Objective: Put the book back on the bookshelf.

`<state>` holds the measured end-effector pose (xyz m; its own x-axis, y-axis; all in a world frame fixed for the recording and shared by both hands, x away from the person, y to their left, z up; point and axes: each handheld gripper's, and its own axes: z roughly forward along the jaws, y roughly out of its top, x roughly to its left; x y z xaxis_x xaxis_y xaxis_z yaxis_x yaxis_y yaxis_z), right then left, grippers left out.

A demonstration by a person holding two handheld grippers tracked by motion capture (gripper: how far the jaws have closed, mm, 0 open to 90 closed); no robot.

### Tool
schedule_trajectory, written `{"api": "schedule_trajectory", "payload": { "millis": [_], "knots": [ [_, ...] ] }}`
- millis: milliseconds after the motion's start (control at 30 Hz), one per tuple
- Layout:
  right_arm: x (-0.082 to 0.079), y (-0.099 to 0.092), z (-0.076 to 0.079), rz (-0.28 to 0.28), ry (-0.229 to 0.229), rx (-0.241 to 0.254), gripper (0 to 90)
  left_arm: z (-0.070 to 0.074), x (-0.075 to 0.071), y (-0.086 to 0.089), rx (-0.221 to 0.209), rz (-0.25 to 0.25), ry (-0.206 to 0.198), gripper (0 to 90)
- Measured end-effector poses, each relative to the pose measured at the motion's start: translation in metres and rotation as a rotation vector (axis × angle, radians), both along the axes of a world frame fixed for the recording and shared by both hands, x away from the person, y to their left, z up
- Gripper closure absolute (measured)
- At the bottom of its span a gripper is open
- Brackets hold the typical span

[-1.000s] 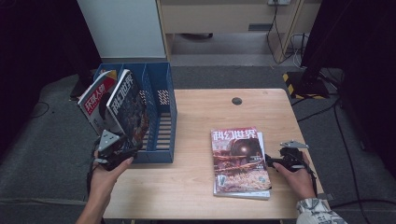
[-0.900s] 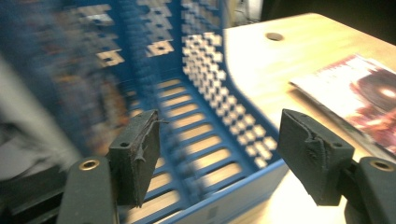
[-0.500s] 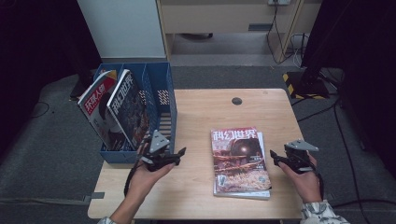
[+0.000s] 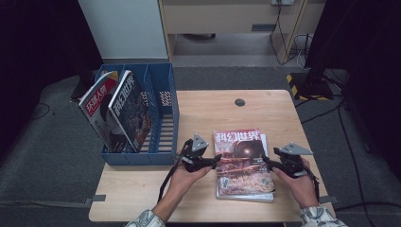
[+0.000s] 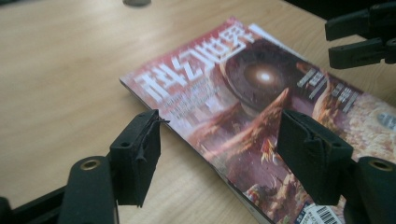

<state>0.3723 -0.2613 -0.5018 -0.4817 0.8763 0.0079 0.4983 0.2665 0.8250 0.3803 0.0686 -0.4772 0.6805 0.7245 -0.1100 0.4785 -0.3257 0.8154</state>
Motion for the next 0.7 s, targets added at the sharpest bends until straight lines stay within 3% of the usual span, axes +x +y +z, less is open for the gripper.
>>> {"api": "schedule_trajectory", "payload": {
  "millis": [67, 167, 267, 367, 500, 567, 700],
  "knots": [
    [0.002, 0.007, -0.003, 0.022, 0.008, 0.0, 34.1, -0.01, 0.0, -0.002, -0.015, 0.009, 0.017, 29.2],
    [0.006, 0.014, -0.008, 0.045, 0.027, 0.008, 30.7, -0.022, -0.001, -0.006, 0.024, -0.002, 0.032, 29.0],
    [0.009, 0.018, -0.013, 0.058, 0.055, 0.001, 27.6, -0.031, -0.002, -0.01, 0.031, -0.015, 0.053, 27.6],
    [0.011, 0.019, -0.017, 0.072, 0.08, 0.025, 25.3, -0.033, -0.001, -0.013, 0.038, -0.015, 0.055, 25.5],
    [0.014, 0.02, -0.02, 0.073, 0.089, 0.027, 23.2, -0.041, 0.004, -0.015, -0.027, 0.01, 0.121, 23.5],
    [0.014, 0.02, -0.021, 0.07, 0.092, 0.035, 22.9, -0.045, 0.004, -0.016, 0.014, 0.008, 0.117, 23.5],
    [0.016, 0.024, -0.023, 0.088, 0.092, 0.046, 16.3, -0.049, 0.006, -0.017, -0.026, 0.007, 0.139, 22.6]
  ]
}}
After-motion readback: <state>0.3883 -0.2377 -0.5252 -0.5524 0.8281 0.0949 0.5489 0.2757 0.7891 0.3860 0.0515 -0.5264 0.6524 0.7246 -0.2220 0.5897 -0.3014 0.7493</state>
